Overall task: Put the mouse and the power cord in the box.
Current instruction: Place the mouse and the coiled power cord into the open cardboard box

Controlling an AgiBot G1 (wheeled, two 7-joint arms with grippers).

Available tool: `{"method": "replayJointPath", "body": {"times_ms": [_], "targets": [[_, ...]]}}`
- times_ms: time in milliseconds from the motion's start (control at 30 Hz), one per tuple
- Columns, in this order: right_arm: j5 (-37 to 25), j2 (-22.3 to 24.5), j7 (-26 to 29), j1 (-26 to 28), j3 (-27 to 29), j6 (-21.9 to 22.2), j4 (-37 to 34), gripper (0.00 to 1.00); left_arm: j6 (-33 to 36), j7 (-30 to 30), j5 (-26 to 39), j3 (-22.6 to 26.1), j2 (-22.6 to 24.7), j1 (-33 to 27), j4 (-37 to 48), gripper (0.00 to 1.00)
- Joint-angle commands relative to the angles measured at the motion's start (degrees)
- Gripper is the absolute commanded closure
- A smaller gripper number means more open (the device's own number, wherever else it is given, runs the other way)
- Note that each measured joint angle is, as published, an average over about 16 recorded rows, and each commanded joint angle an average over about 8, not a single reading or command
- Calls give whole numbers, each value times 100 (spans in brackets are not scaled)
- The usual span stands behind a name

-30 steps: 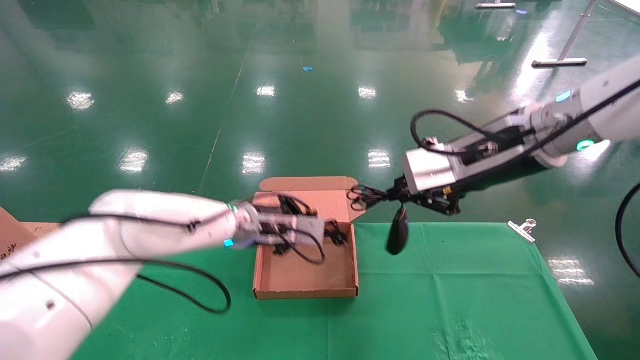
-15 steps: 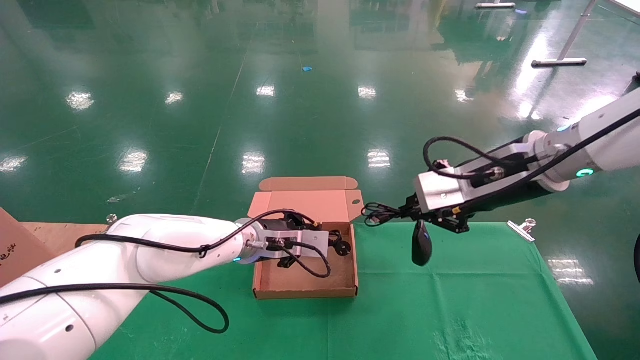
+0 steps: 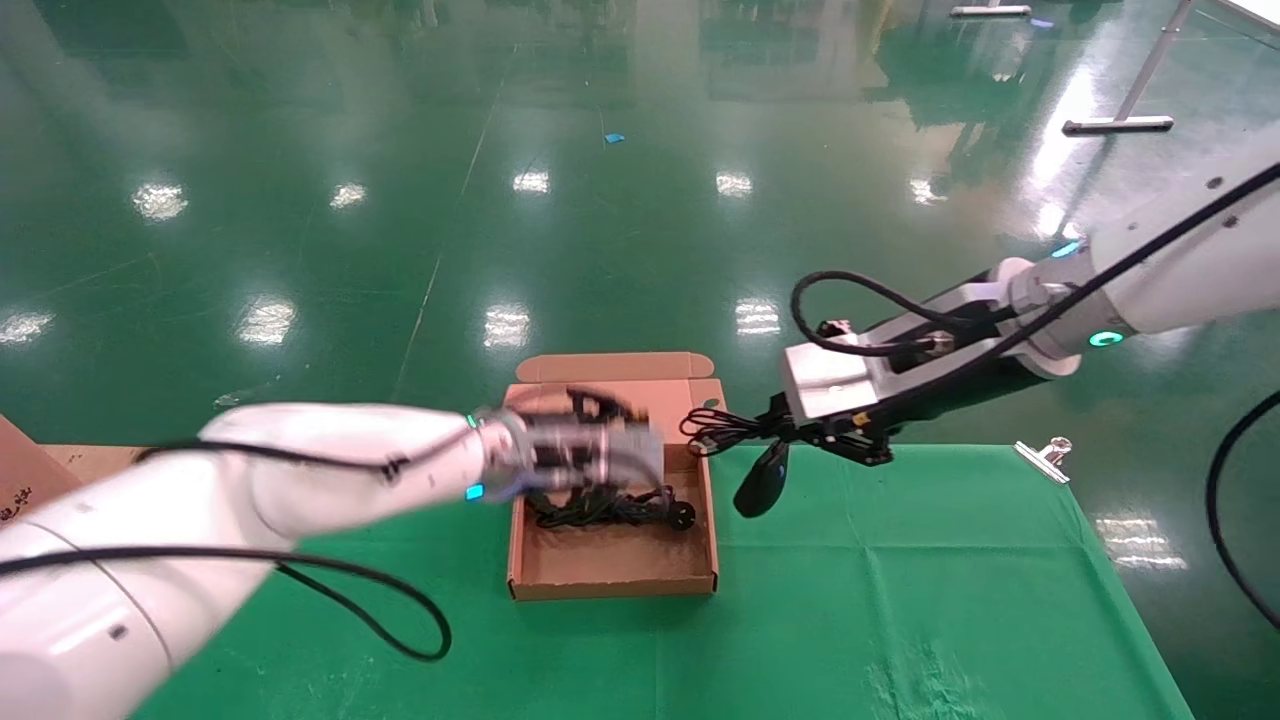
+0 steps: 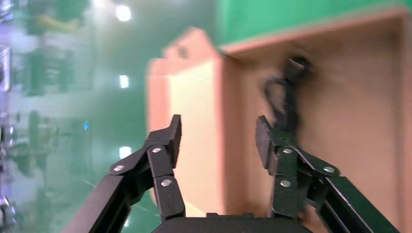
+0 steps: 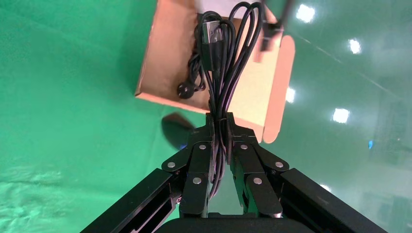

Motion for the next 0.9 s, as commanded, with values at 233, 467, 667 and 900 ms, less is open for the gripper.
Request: {"method": "replayJointPath", "body": {"times_ms": [233,467,667,900], "targets": [[-109,-500,113,-16,-93,243,-103,100,1293,723,-1529,-698,-1166,-88,-529,0],[-197,-1043,243,-180,-375,754,-194,100,2430,1921,-2973,-1497,-2463,316,-645,0],[43,-1156,608,-490,-1114,1417,300,100,2835,2448,-3392,-1775,-3112,502,-502,0],[331,-1166,967,-845,-2133,2658,681,100,2717,2479,-3404,-1823,-3416,618,-729,0]]}}
